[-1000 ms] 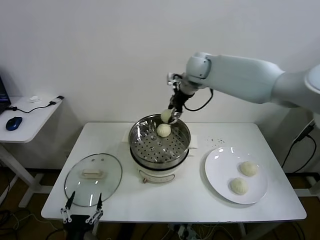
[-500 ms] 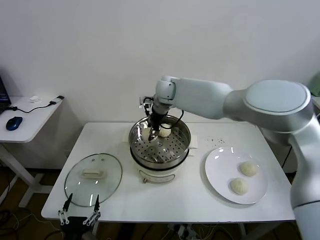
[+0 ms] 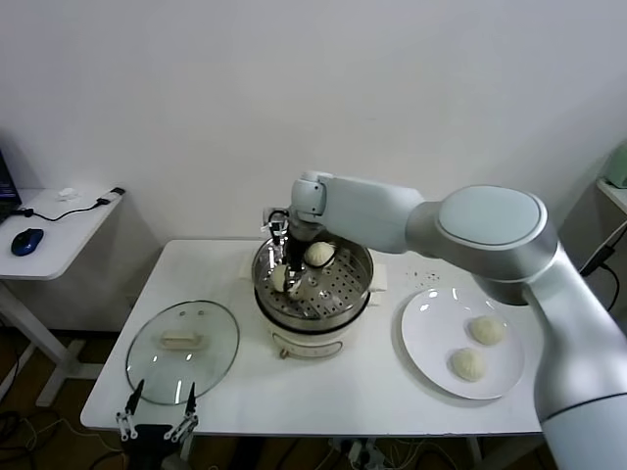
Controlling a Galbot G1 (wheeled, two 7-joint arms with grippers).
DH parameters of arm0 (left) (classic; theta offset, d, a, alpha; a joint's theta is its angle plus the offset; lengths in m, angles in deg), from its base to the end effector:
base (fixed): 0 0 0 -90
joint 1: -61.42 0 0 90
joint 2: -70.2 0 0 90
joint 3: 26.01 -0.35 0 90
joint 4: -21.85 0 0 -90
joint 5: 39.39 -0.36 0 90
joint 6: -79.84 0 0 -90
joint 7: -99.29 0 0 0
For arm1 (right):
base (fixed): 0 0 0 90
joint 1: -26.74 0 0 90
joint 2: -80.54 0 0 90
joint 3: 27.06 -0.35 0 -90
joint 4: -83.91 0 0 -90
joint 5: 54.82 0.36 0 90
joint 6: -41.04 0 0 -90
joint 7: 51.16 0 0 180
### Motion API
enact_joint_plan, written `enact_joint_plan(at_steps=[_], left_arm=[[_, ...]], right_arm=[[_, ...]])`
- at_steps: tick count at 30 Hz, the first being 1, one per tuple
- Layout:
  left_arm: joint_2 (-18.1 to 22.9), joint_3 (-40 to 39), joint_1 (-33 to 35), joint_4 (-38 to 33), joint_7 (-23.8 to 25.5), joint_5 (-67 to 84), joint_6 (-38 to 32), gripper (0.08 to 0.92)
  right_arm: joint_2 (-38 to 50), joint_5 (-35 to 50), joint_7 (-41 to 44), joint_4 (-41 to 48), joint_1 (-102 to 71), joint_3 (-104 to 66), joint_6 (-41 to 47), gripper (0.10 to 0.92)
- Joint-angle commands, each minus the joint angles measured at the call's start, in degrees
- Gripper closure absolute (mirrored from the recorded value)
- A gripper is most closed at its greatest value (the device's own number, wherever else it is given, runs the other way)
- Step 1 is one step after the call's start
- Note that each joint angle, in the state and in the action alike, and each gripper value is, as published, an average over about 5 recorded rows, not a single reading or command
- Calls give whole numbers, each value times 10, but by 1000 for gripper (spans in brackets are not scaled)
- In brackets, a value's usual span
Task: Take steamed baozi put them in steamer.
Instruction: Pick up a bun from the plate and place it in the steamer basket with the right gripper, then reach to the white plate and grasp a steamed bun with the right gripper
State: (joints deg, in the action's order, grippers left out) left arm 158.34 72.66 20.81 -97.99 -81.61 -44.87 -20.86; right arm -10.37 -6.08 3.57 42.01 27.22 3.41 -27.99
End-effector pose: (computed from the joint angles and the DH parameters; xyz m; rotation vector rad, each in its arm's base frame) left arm 0.0724 0.0526 -0.3445 0.1120 -2.9660 -0.3338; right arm 0.6156 0.2170 -0.1168 1.4657 -1.4107 1.2674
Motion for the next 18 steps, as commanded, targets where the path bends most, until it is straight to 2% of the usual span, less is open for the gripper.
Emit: enact_joint_plan(at_steps=[1, 6, 13, 18], left_arm=[[1, -1, 0, 2, 0, -1, 0, 177], [0, 1, 0, 1, -1, -1, 0, 177], [0, -1, 0, 0, -1, -2, 0, 177], [2, -4, -2, -2, -1, -6, 1, 177]], right_arm=[[-8, -6, 2, 18, -13, -3, -1, 298], [17, -2, 4, -7, 6, -10, 1, 210], [112, -3, 3, -108, 73, -20, 2, 203], [233, -11, 16, -218, 141, -19, -8, 203]])
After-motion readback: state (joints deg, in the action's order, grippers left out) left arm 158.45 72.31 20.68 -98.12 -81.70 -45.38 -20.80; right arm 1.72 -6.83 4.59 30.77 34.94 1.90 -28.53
